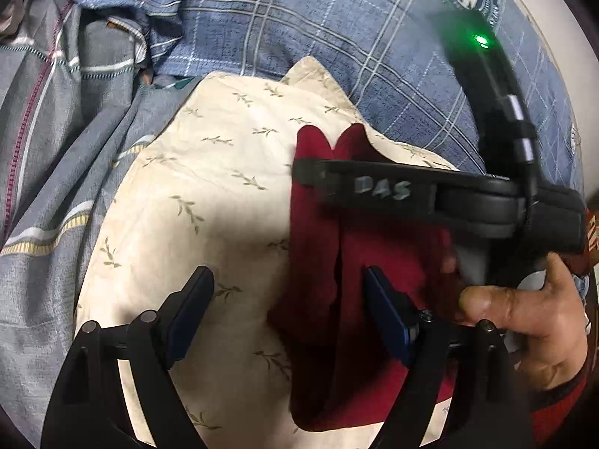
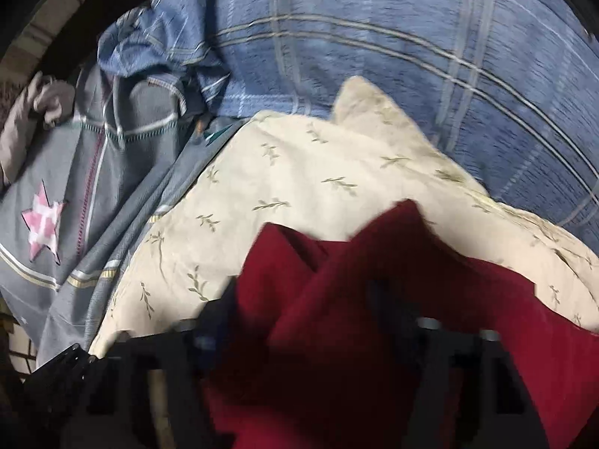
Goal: Fold small clothes
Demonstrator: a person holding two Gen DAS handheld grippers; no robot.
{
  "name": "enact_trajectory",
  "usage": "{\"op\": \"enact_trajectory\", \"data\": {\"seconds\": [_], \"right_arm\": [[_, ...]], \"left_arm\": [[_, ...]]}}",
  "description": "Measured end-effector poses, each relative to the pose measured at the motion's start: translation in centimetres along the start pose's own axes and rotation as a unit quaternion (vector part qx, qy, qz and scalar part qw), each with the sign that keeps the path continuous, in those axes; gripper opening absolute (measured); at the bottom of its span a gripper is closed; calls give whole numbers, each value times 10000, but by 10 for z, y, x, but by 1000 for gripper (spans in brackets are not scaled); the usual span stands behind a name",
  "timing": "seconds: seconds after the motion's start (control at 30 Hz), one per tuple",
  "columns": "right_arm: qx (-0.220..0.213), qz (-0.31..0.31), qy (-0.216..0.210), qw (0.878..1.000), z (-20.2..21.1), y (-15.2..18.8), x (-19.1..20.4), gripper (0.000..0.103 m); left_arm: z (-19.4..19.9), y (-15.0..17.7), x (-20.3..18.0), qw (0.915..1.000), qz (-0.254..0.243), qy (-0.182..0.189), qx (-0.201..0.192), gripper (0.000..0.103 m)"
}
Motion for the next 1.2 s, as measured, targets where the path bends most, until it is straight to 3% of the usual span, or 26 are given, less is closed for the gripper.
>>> {"op": "enact_trajectory", "data": {"seconds": [0.03, 0.07, 0.27, 0.33, 0.37, 0.47, 0.53, 0.67, 0.73, 0.83, 0.87, 0.9, 0.93, 0.97, 1.1, 1.2], "right_arm": [[-39, -57, -150, 9999, 7, 0, -3, 26], [-81, -92, -284, 9995, 14, 1, -6, 22], [-204, -319, -570, 9977, 31, 4, -22, 18], [-166, -469, -731, 9961, 30, 4, -25, 19], [-174, -535, -810, 9951, 32, 4, -26, 19], [-161, -849, -1091, 9903, 42, 4, -30, 37], [-71, -963, -1250, 9874, 47, 2, -28, 66], [26, -715, -1105, 9913, 46, 1, -13, 69], [210, -590, -852, 9944, 36, 2, -8, 79], [463, -446, -625, 9960, 17, 1, -3, 79], [424, -381, -580, 9967, 13, 1, -3, 78], [321, -359, -506, 9976, 11, 0, -6, 65], [148, -399, -409, 9983, 11, -1, -10, 32], [124, -462, -440, 9979, 10, -2, -16, 23], [72, -557, -684, 9961, 10, 3, -28, 21], [25, -512, -701, 9962, 15, 5, -28, 21]], "left_arm": [[0, -1, -2, 10000, -32, 53, -13, 82], [-1, -1, -5, 9999, -66, 127, -17, 82], [-13, 1, -22, 9985, -326, 444, 17, 82], [-22, -2, -22, 9981, -153, 602, 28, 74], [-26, -4, -22, 9973, -43, 730, 69, 59], [-23, -6, -19, 9969, 60, 788, -22, 38], [-16, -6, -24, 9964, 24, 840, -109, 33], [-7, -4, -39, 9956, -314, 826, -302, 30], [-5, -3, -45, 9943, -435, 900, -370, 30], [-2, -2, -53, 9923, -594, 1000, -437, 30], [-2, -2, -55, 9921, -632, 999, -433, 30], [-2, -2, -55, 9922, -641, 979, -430, 30], [-3, -3, -55, 9929, -643, 913, -406, 30], [-5, -3, -54, 9939, -630, 827, -372, 33], [-9, 5, -42, 9980, -492, 329, -214, 68], [-10, 10, -37, 9988, -415, 206, -184, 74]]}}
Point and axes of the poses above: each gripper's, at about its wrist camera, not at the fingertips, and z roughly against the way its jaws point, x to its left, y to its underside, the point moved 3 cm from there along -z, roughly the way its jaws point, and after that the axes turned 7 degrees about -z, right-handed, at the moved point
